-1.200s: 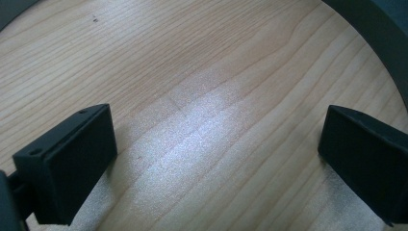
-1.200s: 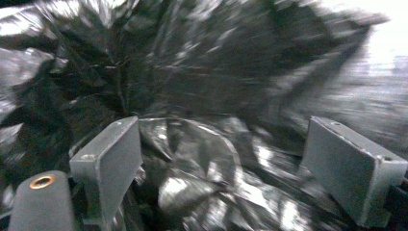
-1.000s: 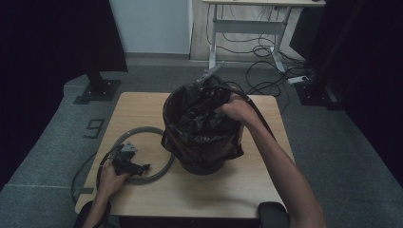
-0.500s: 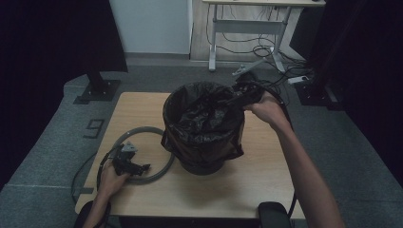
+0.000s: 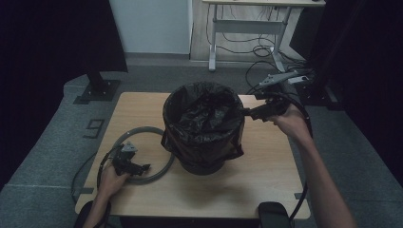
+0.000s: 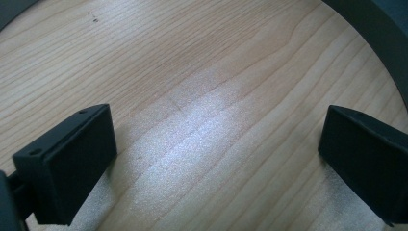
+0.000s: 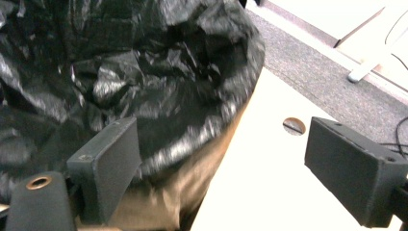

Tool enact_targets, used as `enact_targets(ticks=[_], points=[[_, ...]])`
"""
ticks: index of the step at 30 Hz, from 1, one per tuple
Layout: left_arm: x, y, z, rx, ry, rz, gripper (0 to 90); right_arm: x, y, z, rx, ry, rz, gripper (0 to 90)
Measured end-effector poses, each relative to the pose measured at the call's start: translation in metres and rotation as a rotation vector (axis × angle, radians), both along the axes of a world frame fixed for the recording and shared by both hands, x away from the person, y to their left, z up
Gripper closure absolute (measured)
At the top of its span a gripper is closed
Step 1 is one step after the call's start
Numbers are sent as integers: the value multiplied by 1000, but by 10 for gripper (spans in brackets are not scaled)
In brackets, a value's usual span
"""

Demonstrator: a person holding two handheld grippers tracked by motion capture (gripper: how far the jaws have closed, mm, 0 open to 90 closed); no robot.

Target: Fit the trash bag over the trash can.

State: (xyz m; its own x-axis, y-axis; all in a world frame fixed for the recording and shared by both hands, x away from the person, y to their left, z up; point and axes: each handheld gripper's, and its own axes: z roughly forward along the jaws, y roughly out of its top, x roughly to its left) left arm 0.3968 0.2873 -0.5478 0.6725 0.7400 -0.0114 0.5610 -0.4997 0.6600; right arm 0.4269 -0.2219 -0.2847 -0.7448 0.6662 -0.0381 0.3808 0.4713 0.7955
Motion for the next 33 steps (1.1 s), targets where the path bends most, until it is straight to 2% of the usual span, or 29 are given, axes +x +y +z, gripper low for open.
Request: enact_targets(ticks=[6, 10, 13, 24, 26, 27, 33], points=[[0, 0, 0, 0, 0, 0, 0, -11, -18, -17, 12, 14, -28, 116], [0, 0, 0, -1, 0, 1, 0, -19, -26, -35, -5, 23, -42, 116], [0, 0, 0, 0, 0, 2, 0, -24, -31, -50, 13, 27, -46, 117], [-1, 0, 0, -1, -1, 5, 0, -36, -45, -119, 67, 72, -83, 118], [-1, 0, 0, -1, -1, 6, 0, -36, -46, -124, 67, 75, -88, 118], [-1, 0, 0, -1, -1, 7, 0, -37, -48, -139, 77, 84, -101, 118], [-1, 0, 0, -1, 0, 8, 0, -40, -52, -173, 67, 106, -147, 117]])
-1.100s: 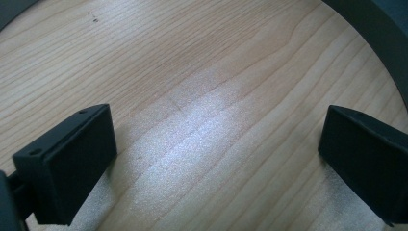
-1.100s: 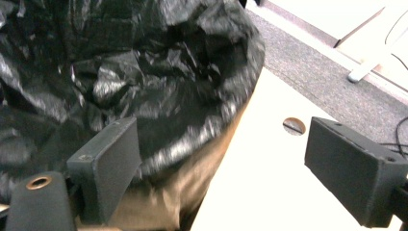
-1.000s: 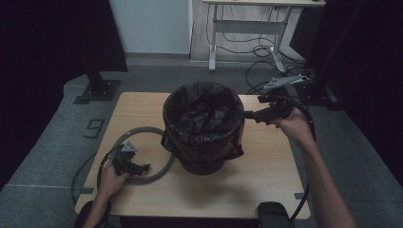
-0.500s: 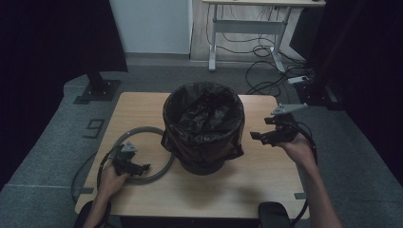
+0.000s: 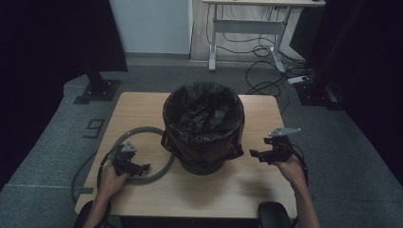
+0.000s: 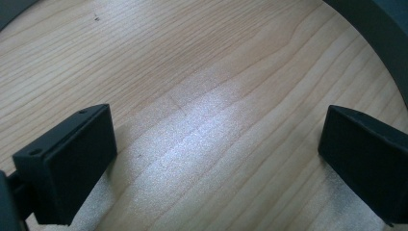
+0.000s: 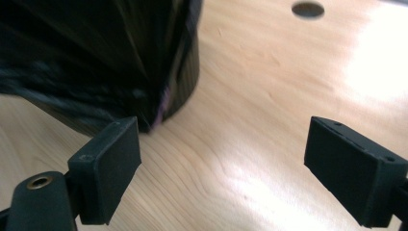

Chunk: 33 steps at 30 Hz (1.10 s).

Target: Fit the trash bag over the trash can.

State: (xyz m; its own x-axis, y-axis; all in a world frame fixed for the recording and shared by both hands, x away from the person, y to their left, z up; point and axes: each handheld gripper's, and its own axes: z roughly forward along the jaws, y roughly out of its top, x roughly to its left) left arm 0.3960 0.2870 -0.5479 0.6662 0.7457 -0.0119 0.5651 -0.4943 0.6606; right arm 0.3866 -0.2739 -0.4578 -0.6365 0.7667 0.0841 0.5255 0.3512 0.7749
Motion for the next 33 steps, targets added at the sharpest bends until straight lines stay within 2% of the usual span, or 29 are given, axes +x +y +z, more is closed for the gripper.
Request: enact_targets(ticks=[4, 10, 13, 18, 21, 22, 23, 26, 33], points=[[0, 0, 0, 0, 0, 1, 0, -3, -2, -17, -22, 2, -30, 118], [0, 0, 0, 0, -1, 4, 0, -9, -3, -42, -23, 18, -56, 117], [0, 0, 0, -1, 0, 4, 0, -11, 0, -54, -53, 24, -68, 117], [0, 0, 0, -1, 0, 5, 0, -14, 5, -70, -65, 51, -75, 117], [0, 0, 0, -1, 0, 6, 0, -14, 8, -74, -83, 71, -69, 116], [0, 0, 0, 0, 0, 5, 0, -16, 12, -78, -88, 45, -72, 117], [0, 0, 0, 0, 0, 5, 0, -16, 13, -80, -79, 44, -73, 117], [-1, 0, 0, 0, 0, 6, 0, -16, 16, -88, -83, 70, -73, 116], [-1, 0, 0, 0, 0, 8, 0, -21, 18, -98, -95, 0, -83, 116]])
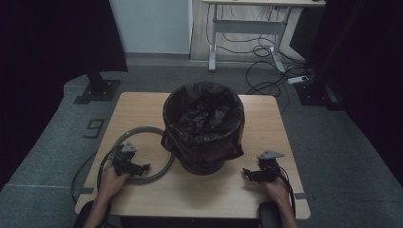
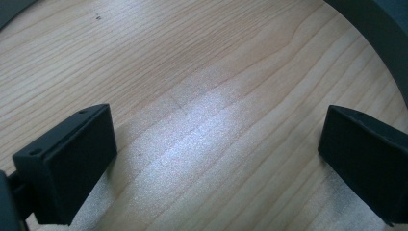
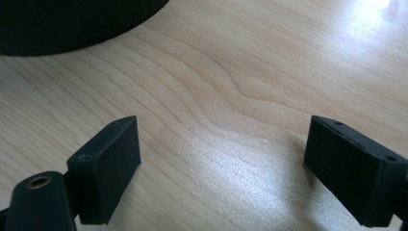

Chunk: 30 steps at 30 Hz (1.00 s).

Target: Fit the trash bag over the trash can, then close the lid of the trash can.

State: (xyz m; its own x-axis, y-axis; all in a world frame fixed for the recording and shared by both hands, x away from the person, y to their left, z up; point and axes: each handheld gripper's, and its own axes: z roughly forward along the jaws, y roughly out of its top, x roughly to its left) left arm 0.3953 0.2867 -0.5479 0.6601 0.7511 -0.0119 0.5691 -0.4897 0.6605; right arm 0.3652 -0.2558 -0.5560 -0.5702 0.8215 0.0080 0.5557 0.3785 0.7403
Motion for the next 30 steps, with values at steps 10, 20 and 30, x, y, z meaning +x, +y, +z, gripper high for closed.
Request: enact_targets(ticks=[10, 20, 30], points=[[0, 0, 0, -2, 0, 3, 0, -1, 0, 0, 1, -1, -9, 117], [0, 3, 7, -21, -14, 8, 0, -2, 0, 0, 1, -1, -11, 118], [2, 22, 22, -29, -37, 90, 0, -2, 0, 0, 2, -1, -12, 118]])
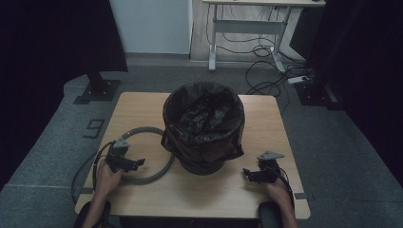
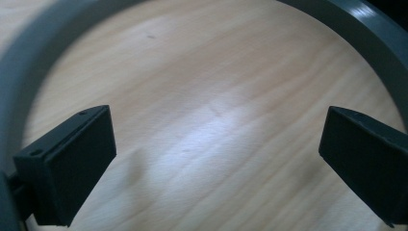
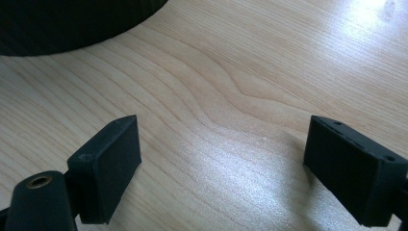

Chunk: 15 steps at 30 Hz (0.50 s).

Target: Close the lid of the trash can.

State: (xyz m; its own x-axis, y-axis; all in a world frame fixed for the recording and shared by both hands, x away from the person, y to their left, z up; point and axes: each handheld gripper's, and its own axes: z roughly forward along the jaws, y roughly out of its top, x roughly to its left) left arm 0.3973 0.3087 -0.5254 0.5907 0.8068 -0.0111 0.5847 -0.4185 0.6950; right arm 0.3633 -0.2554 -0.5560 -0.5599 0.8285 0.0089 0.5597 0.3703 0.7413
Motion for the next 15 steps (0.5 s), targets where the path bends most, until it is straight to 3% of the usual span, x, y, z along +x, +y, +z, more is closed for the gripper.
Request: enact_targets(ticks=[7, 15], points=[[7, 22, 13, -2, -61, 60, 0, 0, 0, 0, 0, 0, 0, 118], [23, 37, 9, -14, -18, 92, 0, 0, 0, 0, 0, 0, 0, 118]])
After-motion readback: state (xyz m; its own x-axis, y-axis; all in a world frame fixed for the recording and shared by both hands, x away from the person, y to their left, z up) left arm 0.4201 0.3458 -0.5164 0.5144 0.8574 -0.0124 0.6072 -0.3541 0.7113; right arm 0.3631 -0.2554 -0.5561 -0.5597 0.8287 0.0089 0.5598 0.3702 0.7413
